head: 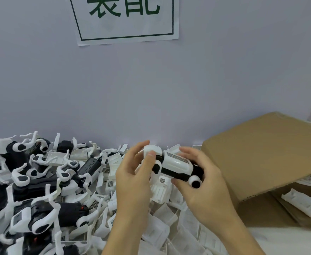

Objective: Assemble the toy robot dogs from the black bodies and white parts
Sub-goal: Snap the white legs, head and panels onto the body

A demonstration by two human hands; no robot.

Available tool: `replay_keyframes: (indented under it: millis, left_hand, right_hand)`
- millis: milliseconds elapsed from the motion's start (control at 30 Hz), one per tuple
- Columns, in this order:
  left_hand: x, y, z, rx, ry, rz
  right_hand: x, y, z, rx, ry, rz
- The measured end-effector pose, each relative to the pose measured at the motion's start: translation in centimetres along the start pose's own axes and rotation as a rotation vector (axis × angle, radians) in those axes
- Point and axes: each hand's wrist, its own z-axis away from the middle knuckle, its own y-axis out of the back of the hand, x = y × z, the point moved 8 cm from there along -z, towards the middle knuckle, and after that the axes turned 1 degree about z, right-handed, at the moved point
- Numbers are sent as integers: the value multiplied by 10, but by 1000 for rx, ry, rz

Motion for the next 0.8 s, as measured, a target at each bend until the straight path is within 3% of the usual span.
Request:
replay_keyframes:
  millis: [167, 300, 467, 600, 800]
  left_hand:
    - [-21, 13, -3, 74, 255, 321]
    - [-27, 12, -3, 35, 328, 426]
    - [-29, 15, -3, 85, 325, 378]
    - [-22, 18, -4, 120, 265, 243]
    - [-4, 6, -6, -7, 127, 30]
  right_hand:
    - [-27, 5, 1, 32, 195, 28]
    - [-40, 2, 1, 39, 281, 169]
    - [-43, 3, 0, 68, 346, 397]
    - [-32, 5, -1, 50, 312, 436]
    - [4, 7, -8, -135, 56, 452]
